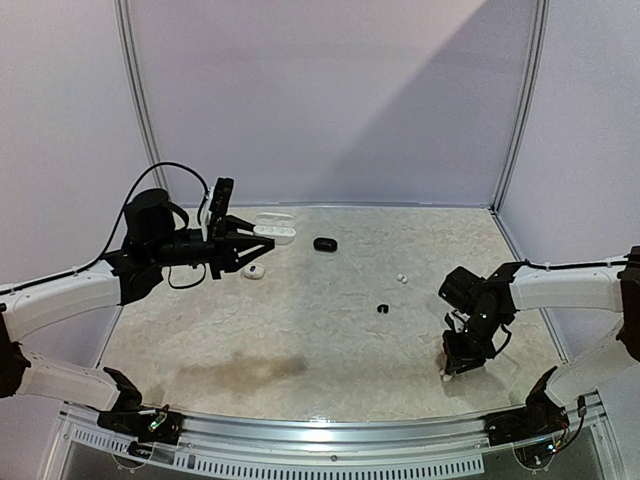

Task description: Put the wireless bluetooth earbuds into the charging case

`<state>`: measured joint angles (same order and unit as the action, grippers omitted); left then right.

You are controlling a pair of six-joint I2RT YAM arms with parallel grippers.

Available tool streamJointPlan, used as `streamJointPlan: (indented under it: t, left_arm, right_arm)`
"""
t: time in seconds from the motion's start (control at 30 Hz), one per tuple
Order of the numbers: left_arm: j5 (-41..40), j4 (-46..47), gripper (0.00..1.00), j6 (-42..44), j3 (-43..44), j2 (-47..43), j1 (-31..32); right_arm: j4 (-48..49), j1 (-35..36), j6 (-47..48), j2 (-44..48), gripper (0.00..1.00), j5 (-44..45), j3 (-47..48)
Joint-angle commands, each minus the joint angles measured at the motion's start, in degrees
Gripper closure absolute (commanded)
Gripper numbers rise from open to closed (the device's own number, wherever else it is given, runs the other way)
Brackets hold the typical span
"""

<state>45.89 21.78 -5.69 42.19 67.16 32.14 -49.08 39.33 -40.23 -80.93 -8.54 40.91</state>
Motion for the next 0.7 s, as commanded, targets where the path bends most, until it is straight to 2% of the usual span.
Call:
streamJointPlan:
  t: [0.0,0.27,0.47,0.67]
  left_arm:
    - [0.4,-0.6,1.0,1.1,-0.4,-0.6,0.5]
    - [0.1,-0.8,1.0,2.1,-0.4,-0.7,0.5]
    - [0.1,-1.1,1.0,2.6,-0.3,-0.7,0.5]
    - [0.0,-0.9,1.0,2.6,-0.4,-0.7,0.5]
  right_arm:
    - [2.6,0.1,-0.3,0.9,0.78,-5.8,-1.1]
    - [4.8,0.4,-0.8,0.7,0.82,-8.4,-1.9]
    - [4.3,0.5,-1.0,1.2,0.94,-8.0,-2.0]
    - [3.4,0.5,-0.8,2.6,1.0,-8.5,-1.2]
